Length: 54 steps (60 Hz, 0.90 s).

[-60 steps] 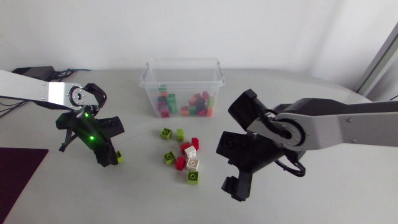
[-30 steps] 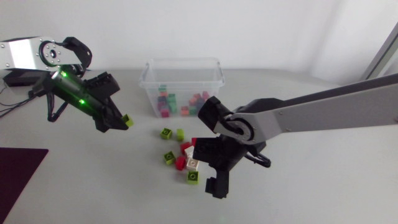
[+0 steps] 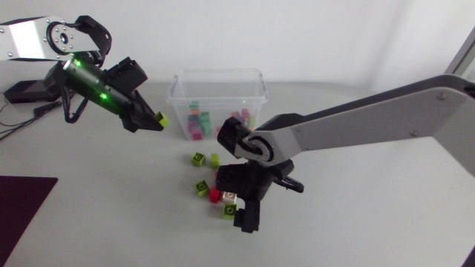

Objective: Place the duplo bricks in the container

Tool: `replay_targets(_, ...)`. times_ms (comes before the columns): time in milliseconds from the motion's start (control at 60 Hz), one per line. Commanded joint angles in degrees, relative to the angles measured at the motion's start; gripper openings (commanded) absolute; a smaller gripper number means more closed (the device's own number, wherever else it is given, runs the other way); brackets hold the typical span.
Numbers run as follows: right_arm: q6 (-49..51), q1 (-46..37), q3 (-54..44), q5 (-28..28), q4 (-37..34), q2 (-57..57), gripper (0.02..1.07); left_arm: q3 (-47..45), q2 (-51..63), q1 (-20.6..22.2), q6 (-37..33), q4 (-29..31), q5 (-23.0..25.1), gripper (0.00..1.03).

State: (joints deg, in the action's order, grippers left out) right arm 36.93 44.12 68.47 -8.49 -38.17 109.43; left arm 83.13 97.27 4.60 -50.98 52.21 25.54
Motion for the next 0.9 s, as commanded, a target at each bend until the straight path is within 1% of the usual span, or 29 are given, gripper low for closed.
replay_targets(0, 0.60, 1.23, 2.02, 0.93, -1.47, 1.93, 0.94, 2.38, 1.87, 0.41, 0.71, 0.79, 1.18, 0.31)
replay_targets(250, -1.24, 3.43, 5.19, 3.04, -2.78, 4.92, 0.93, 6.78, 3.36, 1.11, 2.11, 0.79, 2.06, 0.31)
replay_targets(333, -1.60, 3.87, 6.24, 3.04, -3.40, 5.97, 0.82, 7.39, 3.80, 1.38, 2.20, 0.79, 2.06, 0.31)
replay_targets(383, -1.60, 4.05, 6.86, 3.04, -4.01, 6.59, 0.78, 7.75, 4.15, 1.55, 2.20, 0.79, 2.06, 0.31)
replay_targets(417, -1.60, 4.22, 7.29, 3.04, -4.19, 6.94, 0.78, 7.83, 4.33, 1.64, 2.29, 0.79, 2.06, 0.31)
replay_targets(467, -1.60, 4.31, 8.00, 3.48, -4.81, 7.56, 0.72, 8.45, 4.68, 1.73, 2.38, 0.79, 2.15, 0.31)
replay_targets(517, -1.60, 4.75, 8.79, 4.01, -5.68, 8.52, 0.60, 9.24, 5.12, 1.82, 2.55, 0.70, 2.23, 0.31)
replay_targets(533, -1.60, 4.84, 8.88, 4.01, -5.77, 8.70, 0.57, 9.42, 5.21, 1.82, 2.55, 0.79, 2.23, 0.31)
replay_targets(550, -1.60, 4.92, 9.14, 4.18, -5.95, 9.05, 0.52, 9.94, 5.56, 1.90, 2.73, 0.70, 2.41, 0.31)
replay_targets(583, -1.60, 5.10, 9.67, 4.18, -6.12, 9.49, 0.39, 11.17, 6.44, 1.99, 3.26, 0.70, 2.85, 0.31)
replay_targets(617, -1.68, 5.10, 10.20, 4.10, -6.21, 9.84, 0.31, 12.49, 7.49, 1.99, 3.78, 0.70, 3.20, 0.32)
replay_targets(667, -1.86, 5.01, 10.63, 4.01, -6.30, 10.02, 0.28, 13.90, 8.55, 2.17, 4.31, 0.70, 3.46, 0.32)
replay_targets(700, -2.03, 5.01, 10.90, 3.83, -6.48, 10.28, 0.24, 14.51, 9.25, 2.25, 4.49, 0.70, 3.55, 0.32)
replay_targets(817, -2.03, 4.57, 10.63, 3.39, -7.35, 9.84, 0.22, 16.80, 11.71, 2.78, 5.89, 0.00, 4.43, 0.33)
replay_targets(883, -1.95, 4.05, 10.28, 2.51, -8.15, 8.26, 0.21, 18.12, 12.94, 2.69, 8.44, -2.46, 5.22, 0.33)
